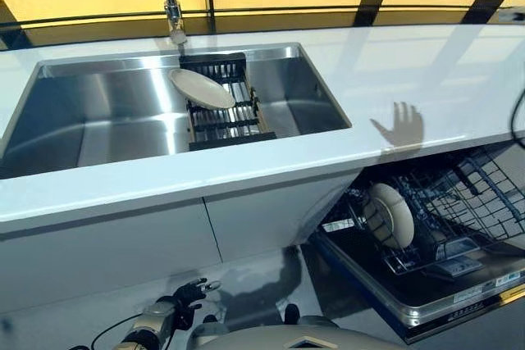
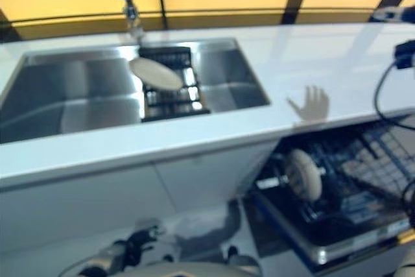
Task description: Take plates into dishwasher
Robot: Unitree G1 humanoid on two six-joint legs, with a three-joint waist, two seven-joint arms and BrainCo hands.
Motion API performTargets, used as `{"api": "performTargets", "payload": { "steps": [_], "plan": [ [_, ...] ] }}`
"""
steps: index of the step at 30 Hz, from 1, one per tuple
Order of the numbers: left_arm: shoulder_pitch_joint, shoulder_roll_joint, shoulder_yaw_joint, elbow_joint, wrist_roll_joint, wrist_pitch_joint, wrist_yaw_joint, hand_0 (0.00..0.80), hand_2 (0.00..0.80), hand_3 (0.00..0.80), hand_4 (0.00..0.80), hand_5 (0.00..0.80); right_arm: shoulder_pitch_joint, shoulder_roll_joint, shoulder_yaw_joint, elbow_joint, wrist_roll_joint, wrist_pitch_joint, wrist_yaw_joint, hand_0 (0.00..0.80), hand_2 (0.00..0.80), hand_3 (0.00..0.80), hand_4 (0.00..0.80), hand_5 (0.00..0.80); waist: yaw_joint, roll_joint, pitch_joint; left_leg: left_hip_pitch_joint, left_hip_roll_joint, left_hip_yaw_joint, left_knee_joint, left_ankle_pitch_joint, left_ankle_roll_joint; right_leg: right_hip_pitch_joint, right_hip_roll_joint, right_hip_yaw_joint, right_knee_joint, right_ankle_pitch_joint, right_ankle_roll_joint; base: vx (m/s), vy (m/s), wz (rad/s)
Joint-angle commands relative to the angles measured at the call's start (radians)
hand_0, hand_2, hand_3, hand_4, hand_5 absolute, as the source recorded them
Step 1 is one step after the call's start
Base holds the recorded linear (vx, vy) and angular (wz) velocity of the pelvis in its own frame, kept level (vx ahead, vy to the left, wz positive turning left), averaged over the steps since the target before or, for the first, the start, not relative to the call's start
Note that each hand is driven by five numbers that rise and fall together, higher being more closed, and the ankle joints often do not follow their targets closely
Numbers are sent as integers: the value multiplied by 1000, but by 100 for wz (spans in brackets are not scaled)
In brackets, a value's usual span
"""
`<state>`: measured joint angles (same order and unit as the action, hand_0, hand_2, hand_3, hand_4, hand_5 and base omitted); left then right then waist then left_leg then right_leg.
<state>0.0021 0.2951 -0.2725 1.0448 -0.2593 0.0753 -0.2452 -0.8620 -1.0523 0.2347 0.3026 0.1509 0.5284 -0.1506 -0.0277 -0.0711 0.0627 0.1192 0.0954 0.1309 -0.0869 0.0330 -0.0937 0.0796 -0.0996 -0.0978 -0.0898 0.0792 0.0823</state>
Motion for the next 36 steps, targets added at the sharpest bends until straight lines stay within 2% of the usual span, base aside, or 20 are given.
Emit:
{"api": "performTargets", "payload": {
  "steps": [1,8,15,25,36],
  "plan": [
    [-58,19,-20,29,-25,-3,10,0,0,0,0,0,-132,29,75,-11,-146,-50,24,0,0,0,0,0,56,-40,3,-13,-24,-56,2,-48,34,26,-57,-43,26,-31,59,23,10,11],
    [-47,11,-17,34,-20,-9,13,0,0,0,0,0,-219,115,190,26,-209,-45,87,0,0,0,0,0,98,-34,10,-22,-27,-75,1,-36,28,42,-68,-87,20,-30,60,5,20,20],
    [-39,10,-17,25,-20,-6,17,0,0,0,0,0,-260,169,260,49,-250,-55,130,0,0,0,0,0,125,-34,11,-26,-31,-88,0,-28,27,51,-75,-110,20,-30,61,12,26,10],
    [-28,10,-12,9,-16,4,16,0,0,0,0,0,-223,262,300,72,-315,-51,135,0,0,0,0,0,168,-32,21,-35,-36,-114,1,-25,33,56,-85,-139,31,-36,63,29,11,11],
    [-19,19,-4,-1,8,1,9,0,0,0,0,0,-194,342,333,74,-311,-21,171,0,0,0,0,0,183,-29,31,-40,-35,-114,1,-22,34,52,-93,-150,38,-36,67,14,-8,7]
  ]
}}
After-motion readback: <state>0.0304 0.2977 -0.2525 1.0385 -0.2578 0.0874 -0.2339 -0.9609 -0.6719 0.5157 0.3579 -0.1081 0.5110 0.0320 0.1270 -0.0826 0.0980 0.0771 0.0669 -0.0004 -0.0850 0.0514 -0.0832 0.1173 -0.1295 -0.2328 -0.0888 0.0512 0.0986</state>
